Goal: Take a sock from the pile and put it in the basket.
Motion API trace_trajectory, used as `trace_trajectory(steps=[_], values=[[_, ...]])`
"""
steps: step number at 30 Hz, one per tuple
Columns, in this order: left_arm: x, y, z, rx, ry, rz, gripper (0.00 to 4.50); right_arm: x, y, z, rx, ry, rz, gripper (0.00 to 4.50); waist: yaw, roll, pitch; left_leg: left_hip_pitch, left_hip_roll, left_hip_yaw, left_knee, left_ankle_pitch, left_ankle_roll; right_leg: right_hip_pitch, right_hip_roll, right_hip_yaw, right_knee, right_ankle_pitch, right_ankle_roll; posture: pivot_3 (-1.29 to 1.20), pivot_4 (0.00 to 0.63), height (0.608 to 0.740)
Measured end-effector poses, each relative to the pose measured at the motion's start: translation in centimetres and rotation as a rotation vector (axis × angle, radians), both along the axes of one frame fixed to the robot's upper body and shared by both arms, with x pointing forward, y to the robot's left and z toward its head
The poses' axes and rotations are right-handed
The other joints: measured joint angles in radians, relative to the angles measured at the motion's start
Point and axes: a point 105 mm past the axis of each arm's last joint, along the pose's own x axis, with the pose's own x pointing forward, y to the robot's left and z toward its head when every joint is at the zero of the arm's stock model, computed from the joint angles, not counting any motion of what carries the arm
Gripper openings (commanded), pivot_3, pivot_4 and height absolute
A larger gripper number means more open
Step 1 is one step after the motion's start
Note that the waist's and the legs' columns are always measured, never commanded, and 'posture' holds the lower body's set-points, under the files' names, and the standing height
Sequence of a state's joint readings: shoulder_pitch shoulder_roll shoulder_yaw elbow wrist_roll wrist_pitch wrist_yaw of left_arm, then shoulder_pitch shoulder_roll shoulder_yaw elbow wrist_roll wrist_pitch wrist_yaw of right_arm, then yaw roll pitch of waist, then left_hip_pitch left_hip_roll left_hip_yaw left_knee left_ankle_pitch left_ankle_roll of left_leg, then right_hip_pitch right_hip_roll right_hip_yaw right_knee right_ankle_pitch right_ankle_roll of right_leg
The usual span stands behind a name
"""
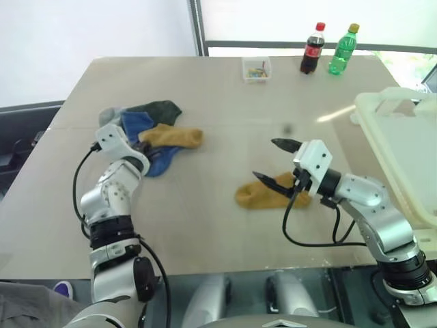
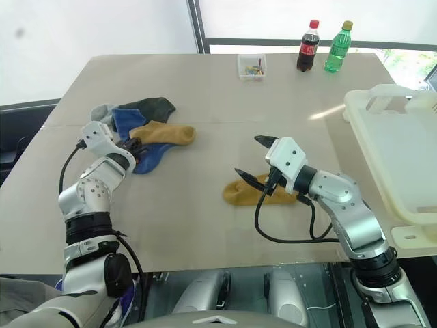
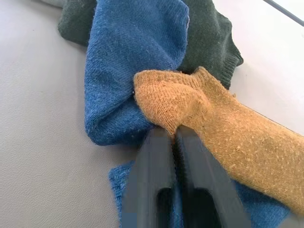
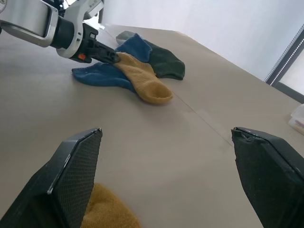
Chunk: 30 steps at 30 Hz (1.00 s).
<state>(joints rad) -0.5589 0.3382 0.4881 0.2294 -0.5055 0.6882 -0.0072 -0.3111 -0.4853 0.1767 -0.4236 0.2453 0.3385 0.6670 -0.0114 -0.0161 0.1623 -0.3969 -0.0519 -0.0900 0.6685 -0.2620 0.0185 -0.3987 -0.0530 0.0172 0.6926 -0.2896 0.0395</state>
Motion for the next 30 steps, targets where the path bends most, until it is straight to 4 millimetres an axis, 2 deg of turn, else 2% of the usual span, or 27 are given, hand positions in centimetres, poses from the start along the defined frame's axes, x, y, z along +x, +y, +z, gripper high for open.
trace_trajectory(steps=[4, 6, 11, 13, 14, 15, 18, 20, 23, 30], values=[[-0.08, -0.09, 0.36, 0.009, -0.014, -0.007, 3.64, 0.01, 0.02, 0.03, 0.0, -0.001, 0.001, 4.5, 0.0, 0.0, 0.0, 0.0, 0.0, 0.0, 0.0, 0.0, 0.0, 0.0, 0.0, 0.0, 0.0, 0.0, 0.0, 0.0, 0.15, 0.74], [-0.06, -0.17, 0.39, 0.017, -0.012, -0.007, 4.45, 0.01, 0.04, 0.06, 0.0, -0.002, 0.001, 4.5, 0.0, 0.0, 0.0, 0.0, 0.0, 0.0, 0.0, 0.0, 0.0, 0.0, 0.0, 0.0, 0.0, 0.0, 0.0, 0.0, 0.15, 0.74], [-0.05, -0.2, 0.32, 0.02, -0.008, -0.003, 4.45, 0.01, 0.05, 0.06, 0.001, -0.003, 0.002, 4.5, 0.0, 0.0, 0.0, 0.0, 0.0, 0.0, 0.0, 0.0, 0.0, 0.0, 0.0, 0.0, 0.0, 0.0, 0.0, 0.0, 0.15, 0.74], [-0.03, -0.22, 0.3, 0.019, -0.008, -0.004, 3.91, 0.02, 0.07, 0.12, 0.001, -0.005, 0.002, 4.5, 0.0, 0.0, 0.0, 0.0, 0.0, 0.0, 0.0, 0.0, 0.0, 0.0, 0.0, 0.0, 0.0, 0.0, 0.0, 0.0, 0.15, 0.74], [-0.01, -0.23, 0.3, 0.019, -0.009, -0.003, 3.89, 0.02, 0.08, 0.14, 0.001, -0.006, 0.003, 4.5, 0.0, 0.0, 0.0, 0.0, 0.0, 0.0, 0.0, 0.0, 0.0, 0.0, 0.0, 0.0, 0.0, 0.0, 0.0, 0.0, 0.15, 0.74], [0.1, -0.31, 0.33, 0.015, -0.012, -0.005, 3.3, 0.02, 0.07, 0.14, 0.001, -0.006, 0.002, 4.5, 0.001, 0.0, 0.0, 0.0, 0.0, 0.0, 0.0, 0.0, 0.0, 0.0, 0.0, 0.0, 0.0, 0.0, 0.0, 0.0, 0.15, 0.74], [0.28, -0.59, 0.43, 0.007, -0.02, -0.01, 2.1, 0.03, 0.07, 0.14, 0.001, -0.006, 0.002, 4.5, 0.001, 0.0, 0.0, 0.0, 0.0, 0.0, 0.0, 0.0, 0.0, 0.0, 0.0, 0.0, 0.0, 0.0, 0.0, 0.0, 0.15, 0.74], [0.38, -0.74, 0.41, 0.0, -0.022, -0.012, 1.09, 0.03, 0.07, 0.14, 0.001, -0.007, 0.002, 4.5, 0.001, 0.0, 0.0, 0.0, 0.0, 0.0, 0.0, 0.0, 0.0, 0.0, 0.0, 0.0, 0.0, 0.0, 0.0, 0.0, 0.15, 0.74], [0.42, -0.89, 0.37, -0.006, -0.023, -0.015, 0.01, 0.04, 0.06, 0.14, 0.0, -0.007, 0.001, 4.5, 0.0, 0.0, 0.0, 0.0, 0.0, 0.0, 0.0, 0.0, 0.0, 0.0, 0.0, 0.0, 0.0, 0.0, 0.0, 0.0, 0.15, 0.74], [0.39, -0.89, 0.4, -0.013, -0.027, -0.014, 0.01, 0.05, 0.07, 0.17, -0.001, -0.012, -0.001, 4.5, 0.0, 0.0, 0.0, 0.0, 0.0, 0.0, 0.0, 0.0, 0.0, 0.0, 0.0, 0.0, 0.0, 0.0, 0.0, 0.0, 0.15, 0.74]])
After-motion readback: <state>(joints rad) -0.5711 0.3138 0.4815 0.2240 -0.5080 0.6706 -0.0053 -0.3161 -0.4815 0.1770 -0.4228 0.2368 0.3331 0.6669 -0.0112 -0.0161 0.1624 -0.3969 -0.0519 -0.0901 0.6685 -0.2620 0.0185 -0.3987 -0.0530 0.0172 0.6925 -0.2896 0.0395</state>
